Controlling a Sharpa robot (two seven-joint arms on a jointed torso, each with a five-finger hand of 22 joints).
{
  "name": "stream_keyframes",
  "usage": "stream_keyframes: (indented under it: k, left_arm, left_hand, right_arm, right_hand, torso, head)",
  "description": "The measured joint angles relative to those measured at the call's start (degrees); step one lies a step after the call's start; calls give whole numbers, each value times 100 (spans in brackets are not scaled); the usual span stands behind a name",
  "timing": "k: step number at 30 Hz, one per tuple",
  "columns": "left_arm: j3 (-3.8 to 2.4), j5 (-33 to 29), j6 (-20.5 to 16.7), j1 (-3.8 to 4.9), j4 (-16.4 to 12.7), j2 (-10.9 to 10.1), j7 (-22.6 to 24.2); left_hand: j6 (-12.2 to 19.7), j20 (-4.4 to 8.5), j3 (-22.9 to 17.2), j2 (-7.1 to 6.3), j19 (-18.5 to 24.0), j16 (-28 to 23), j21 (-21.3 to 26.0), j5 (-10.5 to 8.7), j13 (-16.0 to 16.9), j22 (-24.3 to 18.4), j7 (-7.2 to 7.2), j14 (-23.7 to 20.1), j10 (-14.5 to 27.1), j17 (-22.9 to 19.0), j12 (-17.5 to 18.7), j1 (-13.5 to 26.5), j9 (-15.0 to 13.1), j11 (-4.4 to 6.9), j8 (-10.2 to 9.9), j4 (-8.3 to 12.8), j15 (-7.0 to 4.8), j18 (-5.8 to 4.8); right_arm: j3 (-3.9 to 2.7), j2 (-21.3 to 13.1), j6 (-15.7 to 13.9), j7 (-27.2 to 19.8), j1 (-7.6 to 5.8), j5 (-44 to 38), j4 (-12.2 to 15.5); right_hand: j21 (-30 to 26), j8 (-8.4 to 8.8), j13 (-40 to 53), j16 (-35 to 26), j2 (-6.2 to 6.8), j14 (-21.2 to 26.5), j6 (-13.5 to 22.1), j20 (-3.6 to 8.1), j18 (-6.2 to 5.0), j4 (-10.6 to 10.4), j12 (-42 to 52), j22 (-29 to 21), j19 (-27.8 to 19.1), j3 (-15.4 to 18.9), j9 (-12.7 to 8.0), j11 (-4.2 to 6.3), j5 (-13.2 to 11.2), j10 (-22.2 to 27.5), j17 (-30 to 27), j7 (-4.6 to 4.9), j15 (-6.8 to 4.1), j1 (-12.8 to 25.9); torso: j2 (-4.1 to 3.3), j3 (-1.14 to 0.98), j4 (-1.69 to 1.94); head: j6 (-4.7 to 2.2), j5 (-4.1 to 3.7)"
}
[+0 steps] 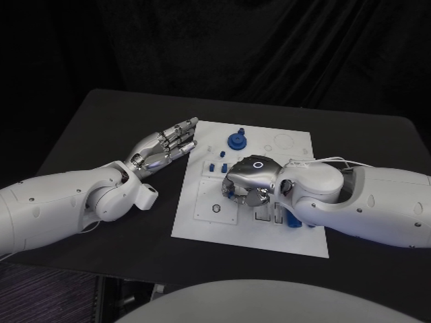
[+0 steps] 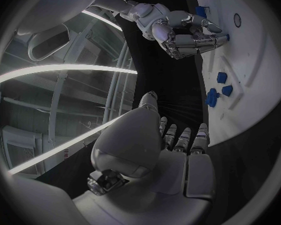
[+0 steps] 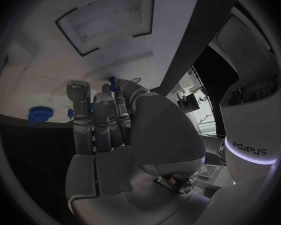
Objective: Assemble the parts on the task board
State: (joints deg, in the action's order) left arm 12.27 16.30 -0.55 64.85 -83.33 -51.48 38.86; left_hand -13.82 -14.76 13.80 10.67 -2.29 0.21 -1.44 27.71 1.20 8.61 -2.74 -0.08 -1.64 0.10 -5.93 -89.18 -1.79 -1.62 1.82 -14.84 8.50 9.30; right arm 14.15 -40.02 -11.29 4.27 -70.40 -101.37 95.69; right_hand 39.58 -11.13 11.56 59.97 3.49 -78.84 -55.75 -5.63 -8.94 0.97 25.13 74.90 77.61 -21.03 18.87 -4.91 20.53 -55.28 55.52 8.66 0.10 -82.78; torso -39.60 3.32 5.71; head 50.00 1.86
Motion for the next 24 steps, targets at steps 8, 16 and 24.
stream_keyframes:
  k: [8,16,24]
  left_arm:
    - [0,0,23,-17,14,13,0]
    - [0,0,35,-46,33,22,0]
    - [0,0,39,-72,31,-1,0]
  left_hand:
    - [21,-20,0,21,20,0,0,-27,-4,0,21,16,2,-4,22,-21,0,-2,0,0,15,0]
    - [21,-20,0,23,20,0,0,-28,-5,0,21,22,2,-5,22,-23,0,-1,0,0,22,0]
    - [21,-20,0,22,20,0,0,-28,-5,0,21,22,1,-4,22,-23,0,-1,0,-1,21,0]
  right_arm:
    - [2,-7,51,2,11,-2,-8]
    - [2,-45,58,-1,13,-2,-11]
    - [5,-349,-130,-3,-18,-3,138]
  right_hand:
    - [-535,643,-70,-205,189,300,1029,-106,0,-67,-369,4,-252,48,-209,-199,-552,1030,-229,-163,133,190]
    - [-1089,738,-20,-325,187,602,2187,-164,-1,-238,-329,4,-472,507,-648,-319,-1092,2084,-450,-443,158,280]
    - [-1232,725,20,-315,209,641,2144,-185,-1,-444,-133,4,-493,760,-729,-328,-1237,2376,-477,-469,158,303]
  torso:
    - [3,0,0]
    - [9,-1,-1]
    - [12,-4,-4]
  head:
    - [0,7]
    - [0,8]
    - [0,32]
